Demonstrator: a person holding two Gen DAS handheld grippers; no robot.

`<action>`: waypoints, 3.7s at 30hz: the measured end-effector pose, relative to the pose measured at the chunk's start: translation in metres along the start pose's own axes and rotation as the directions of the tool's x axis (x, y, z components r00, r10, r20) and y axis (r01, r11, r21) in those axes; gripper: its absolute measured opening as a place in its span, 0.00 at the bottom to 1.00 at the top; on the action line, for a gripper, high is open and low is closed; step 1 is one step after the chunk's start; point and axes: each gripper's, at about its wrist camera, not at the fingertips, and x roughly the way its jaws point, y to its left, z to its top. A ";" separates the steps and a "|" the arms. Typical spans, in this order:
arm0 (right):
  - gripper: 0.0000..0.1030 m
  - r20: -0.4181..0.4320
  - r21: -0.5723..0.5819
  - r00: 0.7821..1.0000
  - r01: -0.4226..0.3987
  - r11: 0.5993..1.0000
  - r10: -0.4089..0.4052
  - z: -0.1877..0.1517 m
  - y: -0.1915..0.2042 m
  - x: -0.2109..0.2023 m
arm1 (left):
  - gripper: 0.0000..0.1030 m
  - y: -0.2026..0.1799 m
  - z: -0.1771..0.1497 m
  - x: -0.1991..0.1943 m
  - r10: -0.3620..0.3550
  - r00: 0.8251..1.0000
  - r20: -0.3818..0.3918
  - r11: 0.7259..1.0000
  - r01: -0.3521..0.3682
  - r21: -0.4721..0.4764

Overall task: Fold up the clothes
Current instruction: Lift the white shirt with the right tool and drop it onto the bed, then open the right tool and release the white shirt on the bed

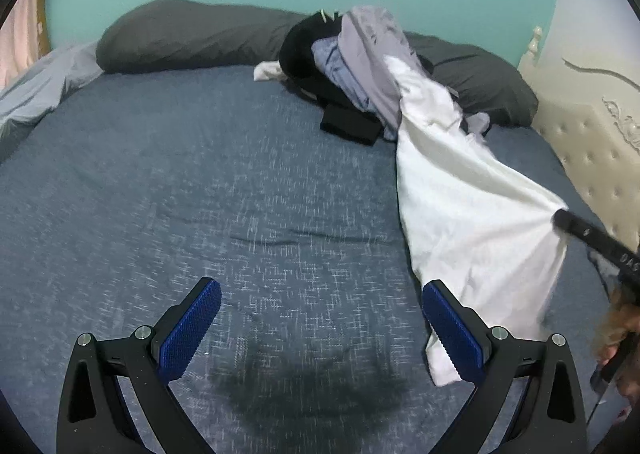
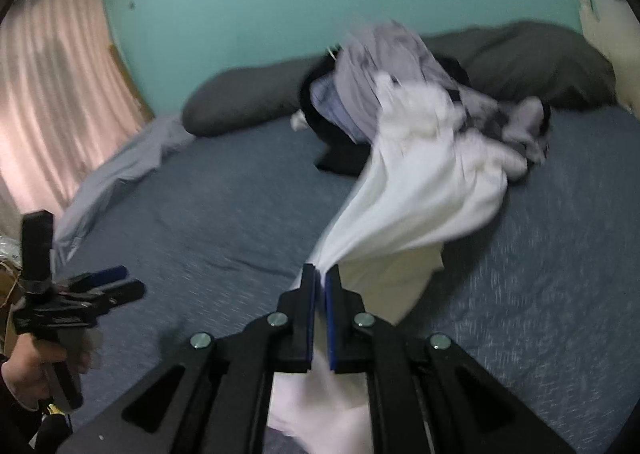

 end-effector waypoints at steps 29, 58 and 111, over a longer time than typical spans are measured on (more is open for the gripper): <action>0.03 0.091 -0.121 0.987 -0.123 0.985 0.134 0.020 0.163 -0.178 | 1.00 0.021 -0.022 -0.170 0.004 0.993 0.120 1.000 -0.002 -0.016; 0.27 -0.243 0.247 0.964 0.166 0.955 -0.105 -0.108 -0.006 -0.035 | 1.00 0.040 -0.072 -0.042 -0.031 0.999 -0.004 0.999 0.031 -0.035; 0.48 -0.153 0.463 0.980 0.182 0.867 -0.124 -0.167 -0.096 -0.023 | 0.21 -0.123 0.013 0.195 -0.220 0.933 -0.287 0.936 0.284 0.207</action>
